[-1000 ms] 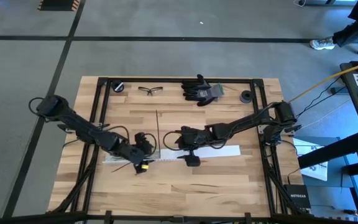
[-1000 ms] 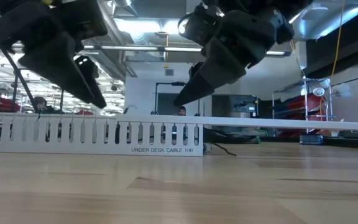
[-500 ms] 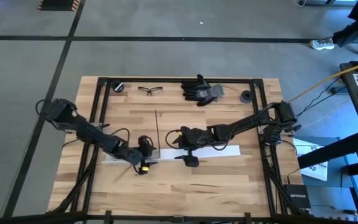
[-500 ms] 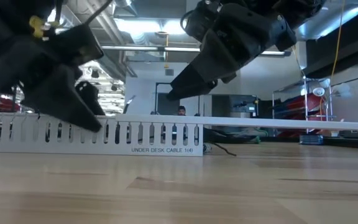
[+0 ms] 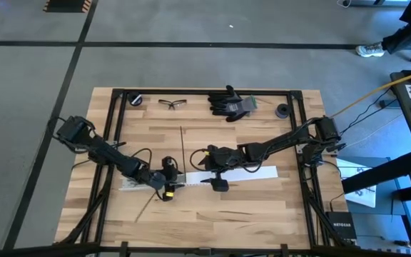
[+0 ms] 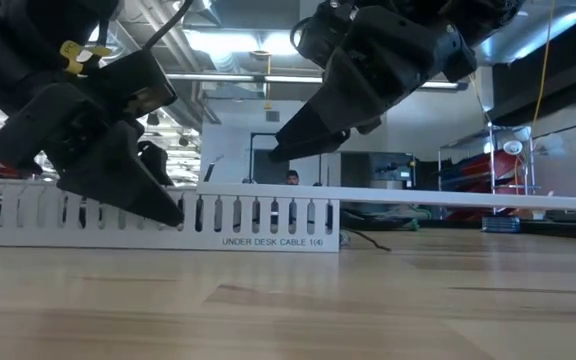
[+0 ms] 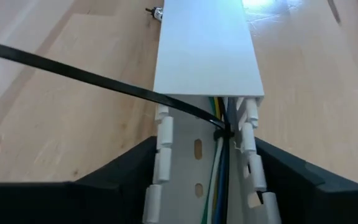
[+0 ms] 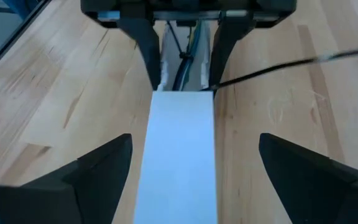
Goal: Ziptie cables
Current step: Close the white cable duct
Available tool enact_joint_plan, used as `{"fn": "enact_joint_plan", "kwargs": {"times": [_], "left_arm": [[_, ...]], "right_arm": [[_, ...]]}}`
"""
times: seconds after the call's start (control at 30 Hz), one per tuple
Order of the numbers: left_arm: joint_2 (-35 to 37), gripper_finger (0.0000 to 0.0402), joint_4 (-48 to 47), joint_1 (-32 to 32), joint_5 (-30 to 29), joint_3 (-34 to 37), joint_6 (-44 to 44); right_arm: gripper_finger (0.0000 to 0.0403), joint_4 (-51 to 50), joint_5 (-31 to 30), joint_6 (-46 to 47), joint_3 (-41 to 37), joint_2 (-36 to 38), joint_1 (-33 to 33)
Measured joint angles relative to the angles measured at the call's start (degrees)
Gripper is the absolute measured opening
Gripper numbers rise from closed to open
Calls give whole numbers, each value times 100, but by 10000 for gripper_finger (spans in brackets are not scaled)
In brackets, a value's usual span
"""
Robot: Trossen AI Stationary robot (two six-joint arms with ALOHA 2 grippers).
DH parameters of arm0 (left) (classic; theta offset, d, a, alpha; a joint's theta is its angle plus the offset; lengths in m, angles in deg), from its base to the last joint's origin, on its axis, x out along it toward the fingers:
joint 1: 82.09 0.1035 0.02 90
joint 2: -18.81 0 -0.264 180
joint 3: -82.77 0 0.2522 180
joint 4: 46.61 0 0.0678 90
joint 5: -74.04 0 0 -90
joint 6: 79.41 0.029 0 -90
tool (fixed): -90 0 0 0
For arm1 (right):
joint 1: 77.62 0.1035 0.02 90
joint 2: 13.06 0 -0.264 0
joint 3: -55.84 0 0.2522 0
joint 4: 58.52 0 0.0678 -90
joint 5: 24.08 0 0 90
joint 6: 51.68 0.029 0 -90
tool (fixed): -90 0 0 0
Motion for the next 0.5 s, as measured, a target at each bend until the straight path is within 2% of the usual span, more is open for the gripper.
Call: {"fn": "enact_joint_plan", "kwargs": {"times": [0.13,0.3,0.5], "left_arm": [[0,210,6,2,-12,2,-3],[0,209,2,6,-20,4,-1],[2,208,8,15,-17,4,-21]], "right_arm": [[337,-110,190,69,0,0,42],[337,-293,22,165,76,-121,208],[337,-423,-582,170,119,-262,307]]}}
